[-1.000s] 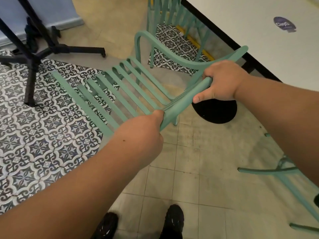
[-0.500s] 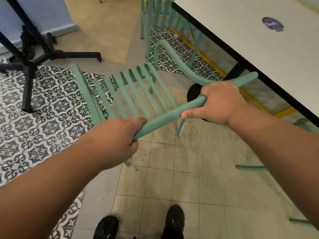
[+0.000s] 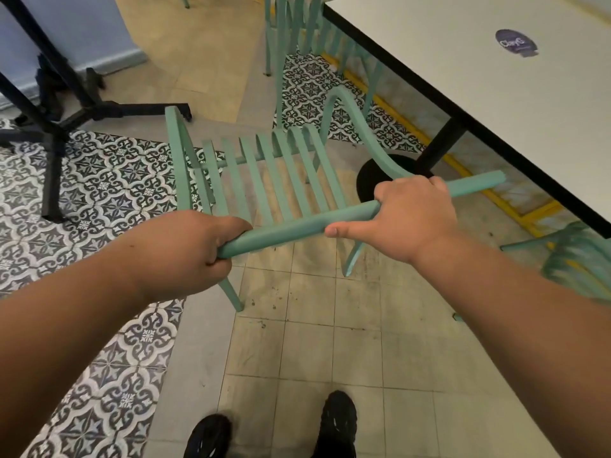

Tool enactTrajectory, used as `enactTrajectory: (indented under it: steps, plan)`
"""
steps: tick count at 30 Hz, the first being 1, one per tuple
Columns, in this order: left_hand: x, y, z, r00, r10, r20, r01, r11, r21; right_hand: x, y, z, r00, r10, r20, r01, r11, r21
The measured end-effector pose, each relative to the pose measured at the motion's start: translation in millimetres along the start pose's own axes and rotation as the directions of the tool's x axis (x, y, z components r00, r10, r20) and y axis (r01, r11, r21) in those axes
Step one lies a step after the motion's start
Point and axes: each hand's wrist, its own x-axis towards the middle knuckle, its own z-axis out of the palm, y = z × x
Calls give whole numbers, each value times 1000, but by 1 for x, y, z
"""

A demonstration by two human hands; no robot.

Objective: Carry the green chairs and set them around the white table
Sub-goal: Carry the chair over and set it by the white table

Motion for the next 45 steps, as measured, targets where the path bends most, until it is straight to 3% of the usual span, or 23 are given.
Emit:
enactTrajectory:
  steps: [11, 17, 20, 24, 29, 31, 35, 45]
  plan:
    - [3, 1, -5, 1000, 12, 8, -13, 995, 99, -14, -1, 0, 999, 42, 16, -42, 999, 4]
    - [5, 18, -6, 992, -124, 6, 118, 956, 269, -14, 9, 2, 1000, -14, 8, 14, 999, 33]
    - [11, 42, -2, 989, -130, -67, 139, 980, 146, -12, 27, 1, 997, -78, 26, 75, 990, 119]
    - [41, 84, 6, 996, -29, -90, 33, 998, 47, 3, 69, 1, 997, -74, 13, 71, 982, 176]
    - [82, 107, 9, 999, -39, 5, 38, 996, 80, 17, 115, 0, 989, -14, 145, -7, 990, 143]
    - [86, 109, 9, 999, -49, -18, 51, 994, 102, 17, 117, 3, 985, -5, 173, -10, 996, 87]
    - [85, 106, 8, 997, -64, -52, 70, 989, 129, 19, 113, 6, 988, 32, 151, -32, 999, -4]
    - [79, 100, 7, 998, -36, -45, 43, 987, 155, 8, 107, 3, 980, 61, 188, -66, 998, 21]
